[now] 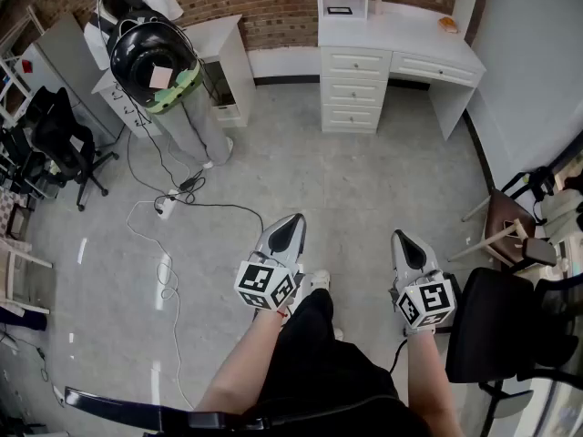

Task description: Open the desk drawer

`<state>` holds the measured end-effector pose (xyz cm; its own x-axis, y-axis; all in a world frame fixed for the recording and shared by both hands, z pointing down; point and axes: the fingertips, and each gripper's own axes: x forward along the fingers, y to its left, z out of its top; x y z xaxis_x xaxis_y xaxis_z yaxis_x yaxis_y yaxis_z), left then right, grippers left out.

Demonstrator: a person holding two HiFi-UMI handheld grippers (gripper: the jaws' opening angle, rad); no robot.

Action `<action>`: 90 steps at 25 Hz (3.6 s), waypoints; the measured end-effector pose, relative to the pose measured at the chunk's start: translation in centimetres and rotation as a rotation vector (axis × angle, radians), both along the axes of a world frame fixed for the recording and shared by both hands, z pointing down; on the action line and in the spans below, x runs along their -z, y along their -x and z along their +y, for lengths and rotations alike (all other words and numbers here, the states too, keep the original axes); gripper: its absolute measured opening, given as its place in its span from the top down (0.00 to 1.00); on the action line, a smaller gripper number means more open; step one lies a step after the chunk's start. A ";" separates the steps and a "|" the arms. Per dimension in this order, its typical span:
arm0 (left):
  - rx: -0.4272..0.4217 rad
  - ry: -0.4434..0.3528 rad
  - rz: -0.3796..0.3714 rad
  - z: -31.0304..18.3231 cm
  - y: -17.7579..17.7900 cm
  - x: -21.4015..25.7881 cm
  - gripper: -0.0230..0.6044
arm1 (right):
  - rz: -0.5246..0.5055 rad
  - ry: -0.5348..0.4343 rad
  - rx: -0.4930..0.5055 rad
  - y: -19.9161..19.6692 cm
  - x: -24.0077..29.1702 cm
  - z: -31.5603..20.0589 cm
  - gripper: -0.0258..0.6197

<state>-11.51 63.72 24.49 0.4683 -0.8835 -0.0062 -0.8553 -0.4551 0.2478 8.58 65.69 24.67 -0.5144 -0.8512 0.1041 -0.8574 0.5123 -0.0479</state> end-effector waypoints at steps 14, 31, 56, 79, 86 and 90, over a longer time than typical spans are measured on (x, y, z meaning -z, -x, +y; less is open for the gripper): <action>-0.004 -0.014 -0.027 -12.5 0.2 -0.7 0.96 | 0.012 0.016 -0.015 0.1 -1.2 -12.8 0.96; -0.047 0.019 -0.028 -28.2 2.3 -2.3 0.96 | -0.046 0.046 -0.067 1.8 -2.1 -27.6 0.96; 0.028 0.067 -0.038 -46.7 0.7 -3.7 0.96 | -0.053 0.103 0.027 -0.2 -3.8 -48.2 0.96; 0.137 0.108 -0.047 -58.7 -2.6 -5.2 0.96 | -0.096 0.182 0.128 -3.1 -7.4 -62.6 0.96; 0.134 0.128 -0.053 -61.2 -2.2 -6.3 0.96 | -0.105 0.201 0.130 -2.5 -8.5 -65.0 0.96; 0.106 0.124 -0.040 -64.3 -2.6 -6.5 0.96 | -0.090 0.205 0.102 -3.0 -8.7 -67.4 0.96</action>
